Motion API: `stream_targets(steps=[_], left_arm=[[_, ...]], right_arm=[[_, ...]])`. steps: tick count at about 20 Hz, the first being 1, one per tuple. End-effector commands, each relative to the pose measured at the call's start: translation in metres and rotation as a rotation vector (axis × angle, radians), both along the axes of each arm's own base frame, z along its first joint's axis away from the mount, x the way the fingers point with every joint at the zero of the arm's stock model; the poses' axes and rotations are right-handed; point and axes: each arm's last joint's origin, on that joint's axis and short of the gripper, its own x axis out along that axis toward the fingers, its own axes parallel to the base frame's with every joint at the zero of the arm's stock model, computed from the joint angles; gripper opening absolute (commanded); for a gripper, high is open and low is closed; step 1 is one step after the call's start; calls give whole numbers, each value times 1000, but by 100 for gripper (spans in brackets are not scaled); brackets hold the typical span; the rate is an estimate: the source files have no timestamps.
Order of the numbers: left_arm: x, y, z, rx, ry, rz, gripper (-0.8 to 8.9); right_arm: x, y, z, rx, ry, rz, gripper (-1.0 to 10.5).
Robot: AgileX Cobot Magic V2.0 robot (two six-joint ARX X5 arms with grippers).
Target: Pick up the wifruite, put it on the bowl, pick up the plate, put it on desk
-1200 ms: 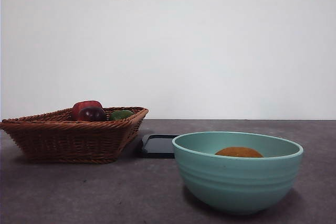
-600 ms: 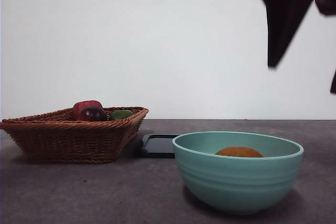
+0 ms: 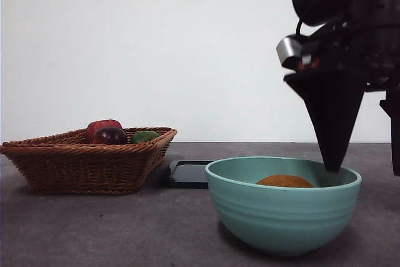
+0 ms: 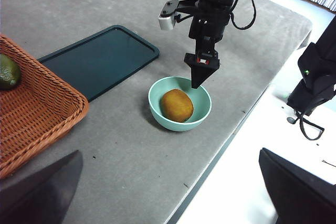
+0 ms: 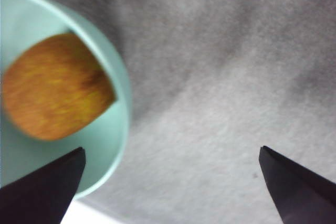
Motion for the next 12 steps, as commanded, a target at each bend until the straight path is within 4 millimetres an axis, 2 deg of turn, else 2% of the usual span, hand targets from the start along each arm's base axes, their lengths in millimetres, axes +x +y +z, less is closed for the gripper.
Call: stream_targets(steps=[1,5,8,12], left_arm=[[-1,0,3,-6,-19,-19,656],[0,0,3,-6,-19,-19,656],[0,0,3,-6,-19,-19,656],[0,0,3,-7,-20,-19,656]], right_arm=[[6,8,-6,-8,3,29,659],[10,14,-13,1,-15,41,659],[11,18,-16,3,-18,48,591],[13,21,-23,-6,-1,49,578]])
